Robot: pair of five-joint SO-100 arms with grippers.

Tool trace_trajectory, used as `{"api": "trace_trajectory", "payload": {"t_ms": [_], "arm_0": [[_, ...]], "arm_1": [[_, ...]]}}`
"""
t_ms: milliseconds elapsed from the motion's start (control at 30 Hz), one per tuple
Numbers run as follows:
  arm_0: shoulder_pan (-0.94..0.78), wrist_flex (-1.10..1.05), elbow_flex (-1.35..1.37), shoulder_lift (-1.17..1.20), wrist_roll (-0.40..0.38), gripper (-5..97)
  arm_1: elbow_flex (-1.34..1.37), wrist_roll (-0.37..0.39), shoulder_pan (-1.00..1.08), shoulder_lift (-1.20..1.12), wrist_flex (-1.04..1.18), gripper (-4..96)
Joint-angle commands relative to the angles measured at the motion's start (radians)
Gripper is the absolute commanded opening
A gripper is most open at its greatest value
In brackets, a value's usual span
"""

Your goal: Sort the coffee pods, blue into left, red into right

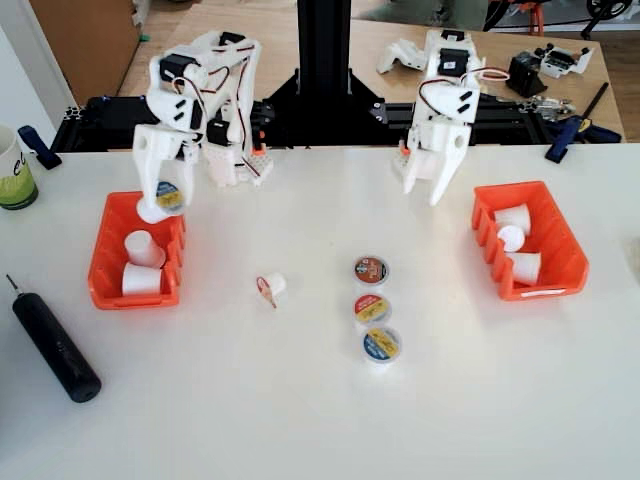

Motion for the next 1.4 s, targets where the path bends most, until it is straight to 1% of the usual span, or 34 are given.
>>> {"api": "trace_trajectory", "payload": {"t_ms": [0, 67, 133, 200, 267, 300, 367, 400, 500, 567, 600, 700, 733, 767, 800, 833, 867, 900, 1000, 1167, 1200, 1267, 1367], "arm_0": [[-0.094, -0.012, -0.063, 0.009, 0.132, 22], [-0.161, -0.025, -0.075, 0.0, 0.232, 22], [-0.216, -0.026, -0.086, 0.0, 0.304, 22], [-0.281, -0.029, -0.097, -0.002, 0.399, 23], [-0.337, -0.049, -0.101, -0.006, 0.492, 22], [-0.327, -0.002, -0.117, -0.012, 0.474, 22], [-0.227, 0.057, -0.118, -0.005, 0.348, 22], [-0.178, 0.057, -0.127, -0.011, 0.31, 22], [-0.083, 0.025, -0.212, -0.11, 0.298, 22], [-0.012, -0.038, -0.239, -0.161, 0.262, 22], [0.023, -0.069, -0.249, -0.187, 0.238, 22], [0.118, -0.161, -0.249, -0.245, 0.123, 23], [0.137, -0.184, -0.249, -0.259, 0.095, 23], [0.143, -0.21, -0.249, -0.275, 0.087, 23], [0.143, -0.233, -0.249, -0.288, 0.086, 29], [0.143, -0.255, -0.249, -0.299, 0.089, 38], [0.143, -0.275, -0.25, -0.31, 0.103, 45], [0.143, -0.278, -0.261, -0.321, 0.115, 49], [0.143, -0.278, -0.265, -0.325, 0.121, 49], [0.143, -0.268, -0.268, -0.318, 0.104, 48], [0.143, -0.267, -0.268, -0.314, 0.1, 47], [0.144, -0.252, -0.268, -0.308, 0.058, 43], [0.13, -0.249, -0.268, -0.299, 0.049, 34]], "arm_1": [[-0.044, -0.012, -0.014, 0.005, -0.049, 26.1], [-0.041, -0.02, -0.014, 0.002, -0.084, 26.1], [-0.038, -0.017, -0.014, -0.003, -0.114, 26.1], [-0.038, -0.035, -0.014, -0.017, -0.15, 26.2], [-0.038, -0.029, -0.014, -0.025, -0.16, 26.4], [-0.038, -0.026, -0.017, -0.031, -0.166, 26.5], [-0.038, 0.005, -0.038, -0.034, -0.167, 26.5], [-0.038, 0.017, -0.046, -0.038, -0.167, 26.5], [-0.038, 0.04, -0.069, -0.044, -0.17, 26.5], [-0.035, 0.034, -0.069, -0.044, -0.166, 26.6], [-0.035, 0.035, -0.069, -0.044, -0.158, 26.6], [-0.035, 0.035, -0.069, -0.044, -0.14, 26.7], [-0.035, 0.037, -0.069, -0.044, -0.138, 26.7], [-0.035, 0.035, -0.069, -0.044, -0.138, 26.7], [-0.035, 0.038, -0.069, -0.044, -0.138, 26.7], [-0.035, 0.035, -0.069, -0.044, -0.138, 26.8], [-0.035, 0.031, -0.069, -0.044, -0.138, 26.8], [-0.035, 0.032, -0.067, -0.044, -0.132, 26.8], [-0.035, 0.028, -0.064, -0.044, -0.12, 26.8], [-0.035, 0.031, -0.066, -0.044, -0.117, 26.8], [-0.035, 0.031, -0.067, -0.044, -0.117, 26.8], [-0.035, 0.032, -0.067, -0.044, -0.114, 26.8], [-0.034, 0.023, -0.067, -0.044, -0.118, 26.8]]}}
